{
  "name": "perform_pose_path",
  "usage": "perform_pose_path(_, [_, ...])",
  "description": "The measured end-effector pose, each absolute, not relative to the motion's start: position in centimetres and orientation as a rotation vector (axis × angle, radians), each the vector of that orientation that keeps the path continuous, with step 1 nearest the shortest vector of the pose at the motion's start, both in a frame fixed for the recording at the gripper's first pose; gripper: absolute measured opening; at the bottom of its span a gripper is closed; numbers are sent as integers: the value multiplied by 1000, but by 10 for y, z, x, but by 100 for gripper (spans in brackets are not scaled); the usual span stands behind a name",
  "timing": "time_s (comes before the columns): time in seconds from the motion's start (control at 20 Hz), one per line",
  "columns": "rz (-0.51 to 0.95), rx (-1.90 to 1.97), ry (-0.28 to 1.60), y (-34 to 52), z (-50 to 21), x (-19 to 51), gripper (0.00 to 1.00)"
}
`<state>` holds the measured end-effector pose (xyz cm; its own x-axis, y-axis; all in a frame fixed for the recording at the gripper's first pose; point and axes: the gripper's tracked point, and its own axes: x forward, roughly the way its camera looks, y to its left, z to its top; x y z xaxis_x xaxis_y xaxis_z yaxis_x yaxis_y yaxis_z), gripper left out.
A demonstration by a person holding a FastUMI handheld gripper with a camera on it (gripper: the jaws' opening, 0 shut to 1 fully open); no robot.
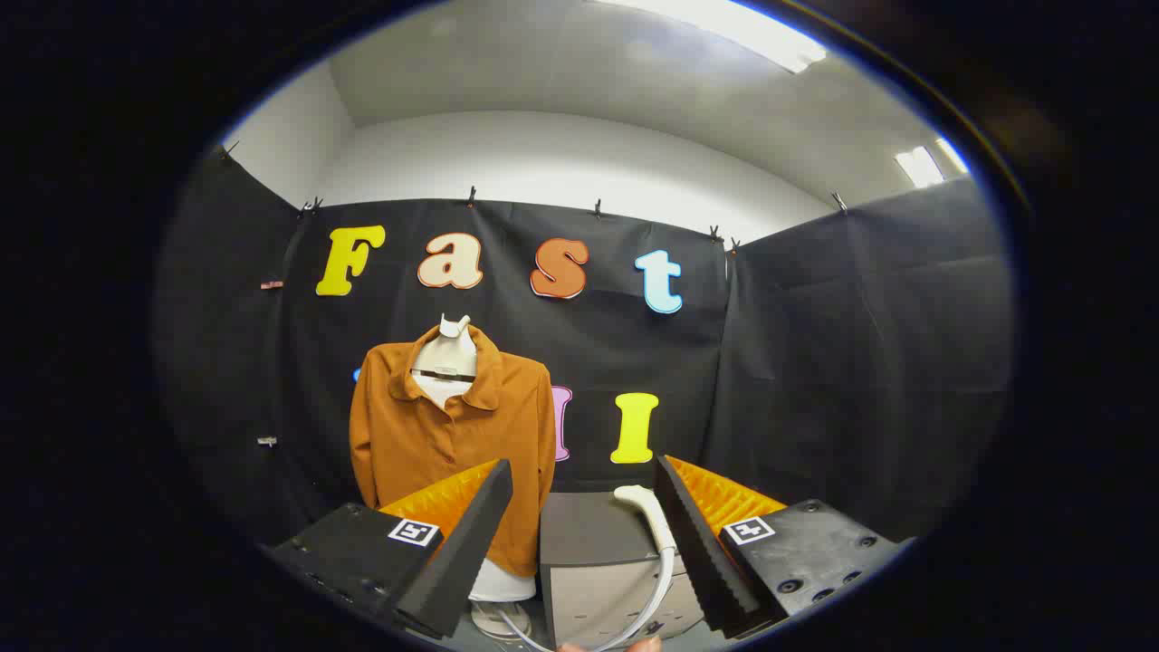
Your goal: Iron the clothes twice with a garment steamer, once on the left side and once on the right side.
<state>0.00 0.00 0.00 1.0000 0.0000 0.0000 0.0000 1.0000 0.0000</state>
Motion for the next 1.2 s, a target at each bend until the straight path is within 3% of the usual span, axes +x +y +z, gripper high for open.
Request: perform_pose_path(1.2, [35,46,78,2,-20,23,98])
